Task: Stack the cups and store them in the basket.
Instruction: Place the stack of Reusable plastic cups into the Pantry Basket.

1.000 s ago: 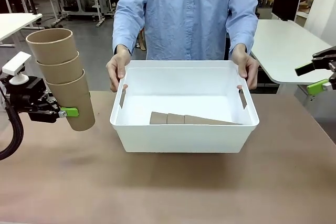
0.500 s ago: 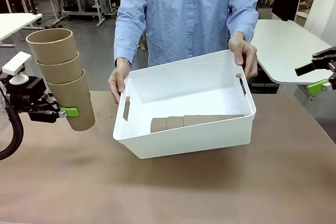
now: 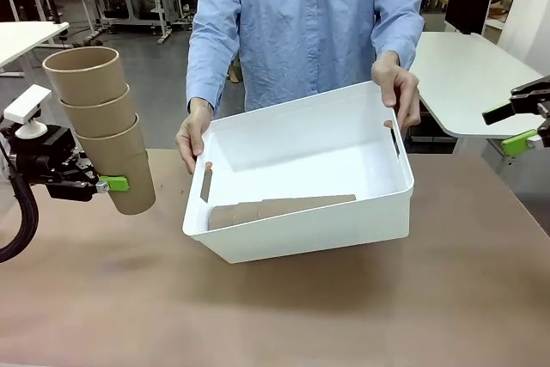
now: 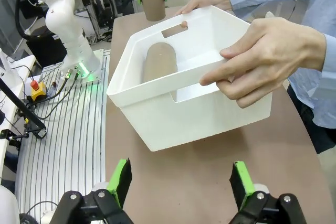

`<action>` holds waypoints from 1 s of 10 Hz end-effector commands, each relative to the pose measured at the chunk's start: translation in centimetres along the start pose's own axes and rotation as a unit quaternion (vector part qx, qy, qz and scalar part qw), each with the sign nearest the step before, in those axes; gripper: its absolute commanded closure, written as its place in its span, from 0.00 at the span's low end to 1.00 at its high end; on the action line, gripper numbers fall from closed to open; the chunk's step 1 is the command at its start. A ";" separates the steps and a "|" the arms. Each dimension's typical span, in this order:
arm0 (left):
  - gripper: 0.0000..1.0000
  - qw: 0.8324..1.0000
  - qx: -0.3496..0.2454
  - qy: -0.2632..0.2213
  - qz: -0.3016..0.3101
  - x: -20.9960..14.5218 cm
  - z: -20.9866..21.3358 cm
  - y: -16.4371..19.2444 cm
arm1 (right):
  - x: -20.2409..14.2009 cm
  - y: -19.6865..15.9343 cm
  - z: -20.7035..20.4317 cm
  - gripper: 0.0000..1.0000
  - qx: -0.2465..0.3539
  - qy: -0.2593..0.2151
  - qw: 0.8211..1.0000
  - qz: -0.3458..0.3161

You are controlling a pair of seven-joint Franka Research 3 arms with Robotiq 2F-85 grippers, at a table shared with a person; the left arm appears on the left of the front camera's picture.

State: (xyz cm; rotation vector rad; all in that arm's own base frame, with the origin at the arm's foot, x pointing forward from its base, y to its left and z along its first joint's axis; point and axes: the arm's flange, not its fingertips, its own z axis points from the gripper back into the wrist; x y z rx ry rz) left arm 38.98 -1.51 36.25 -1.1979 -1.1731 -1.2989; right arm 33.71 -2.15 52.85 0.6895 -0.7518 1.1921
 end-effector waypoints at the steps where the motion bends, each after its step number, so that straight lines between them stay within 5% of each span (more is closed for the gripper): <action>1: 0.15 1.000 0.015 0.021 0.006 2.5 -0.2 -0.6 | 0.2 -0.1 0.1 0.00 0.001 -0.009 1.000 -0.002; 6: 0.15 0.988 0.030 0.151 0.031 13.6 -4.8 -2.2 | 0.2 -0.1 0.1 0.00 0.001 -0.009 1.000 -0.002; 10: 0.15 0.950 0.041 0.307 0.025 19.7 -11.8 0.2 | 0.2 -0.1 0.1 0.00 0.001 -0.009 1.000 -0.002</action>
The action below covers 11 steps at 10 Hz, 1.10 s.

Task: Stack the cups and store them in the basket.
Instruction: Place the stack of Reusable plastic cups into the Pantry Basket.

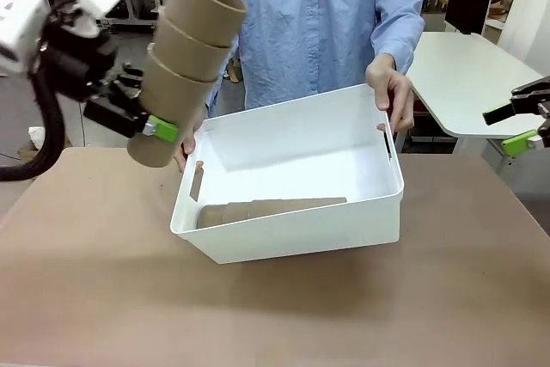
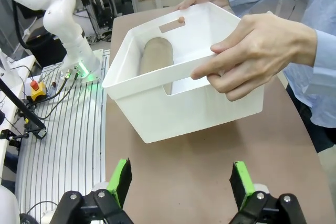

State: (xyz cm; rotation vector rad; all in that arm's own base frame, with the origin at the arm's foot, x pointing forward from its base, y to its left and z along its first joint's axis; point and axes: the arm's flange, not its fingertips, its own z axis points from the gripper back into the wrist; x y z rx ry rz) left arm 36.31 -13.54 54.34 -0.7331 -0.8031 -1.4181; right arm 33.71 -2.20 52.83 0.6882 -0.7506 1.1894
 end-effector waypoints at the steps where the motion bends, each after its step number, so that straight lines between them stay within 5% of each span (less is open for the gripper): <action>1: 0.15 0.997 0.007 0.082 0.003 2.6 -1.1 2.3 | 0.3 -0.1 0.1 0.00 0.002 -0.010 1.000 -0.001; 6: 0.15 0.974 -0.008 0.225 -0.014 4.9 -9.8 4.8 | 0.3 -0.1 0.1 0.00 0.002 -0.010 1.000 -0.001; 11: 0.15 0.966 0.027 0.257 -0.001 5.4 -15.4 7.5 | 0.3 -0.1 0.1 0.00 0.002 -0.010 1.000 -0.001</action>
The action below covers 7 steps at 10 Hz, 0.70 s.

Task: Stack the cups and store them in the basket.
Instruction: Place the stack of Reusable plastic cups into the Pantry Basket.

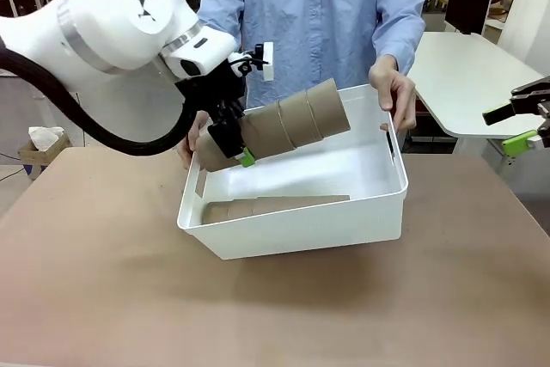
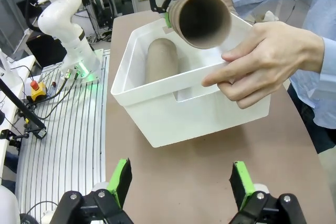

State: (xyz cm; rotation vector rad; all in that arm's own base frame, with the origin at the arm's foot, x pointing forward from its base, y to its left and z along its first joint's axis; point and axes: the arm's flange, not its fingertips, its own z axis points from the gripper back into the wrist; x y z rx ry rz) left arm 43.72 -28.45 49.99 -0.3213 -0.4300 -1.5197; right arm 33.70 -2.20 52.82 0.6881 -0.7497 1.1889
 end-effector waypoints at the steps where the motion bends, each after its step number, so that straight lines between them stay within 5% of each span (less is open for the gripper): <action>1: 0.15 1.000 0.017 0.013 0.012 1.0 -0.5 1.2 | 0.3 -0.1 0.1 0.00 0.002 -0.010 1.000 -0.001; 7: 0.15 0.999 0.034 0.026 0.015 1.2 -5.6 1.9 | 0.3 -0.1 0.1 0.00 0.002 -0.010 1.000 -0.001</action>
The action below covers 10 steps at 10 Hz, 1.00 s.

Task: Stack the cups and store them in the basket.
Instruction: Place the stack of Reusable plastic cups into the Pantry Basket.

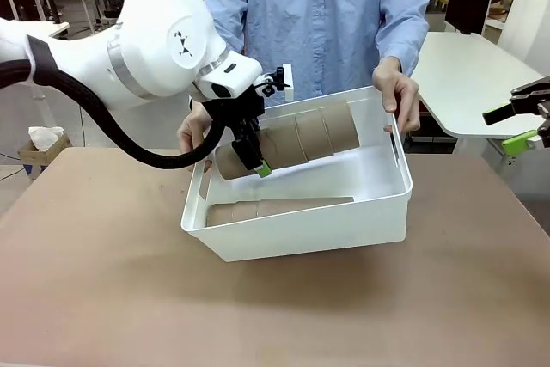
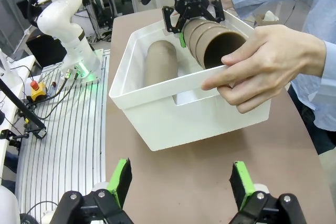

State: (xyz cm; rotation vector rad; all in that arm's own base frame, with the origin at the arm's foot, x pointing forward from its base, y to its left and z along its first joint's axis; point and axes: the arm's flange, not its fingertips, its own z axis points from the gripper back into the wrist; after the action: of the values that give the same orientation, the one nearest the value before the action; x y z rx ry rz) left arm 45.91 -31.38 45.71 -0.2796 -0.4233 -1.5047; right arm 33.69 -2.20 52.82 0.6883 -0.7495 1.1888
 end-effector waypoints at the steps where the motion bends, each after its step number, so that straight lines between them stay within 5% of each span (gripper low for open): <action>1: 0.15 1.000 0.024 0.014 0.008 0.5 -1.2 0.1 | 0.3 -0.1 0.1 0.00 0.002 -0.010 1.000 -0.001; 8: 0.15 0.999 0.050 -0.002 0.002 0.5 -4.1 0.0 | 0.3 -0.1 0.1 0.00 0.002 -0.010 1.000 -0.001; 9: 0.00 0.999 0.047 -0.009 -0.007 0.6 -4.0 -0.2 | 0.3 -0.1 0.1 0.00 0.002 -0.010 1.000 -0.001; 10: 0.00 0.999 0.043 -0.015 -0.009 0.6 -3.8 -0.4 | 0.3 -0.1 0.1 0.00 0.002 -0.010 1.000 -0.001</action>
State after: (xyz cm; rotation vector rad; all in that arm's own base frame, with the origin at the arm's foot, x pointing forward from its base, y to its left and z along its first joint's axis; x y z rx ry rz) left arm 46.34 -33.91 42.21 -0.2224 -0.4824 -1.4938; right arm 33.69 -2.20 52.82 0.6884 -0.7494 1.1888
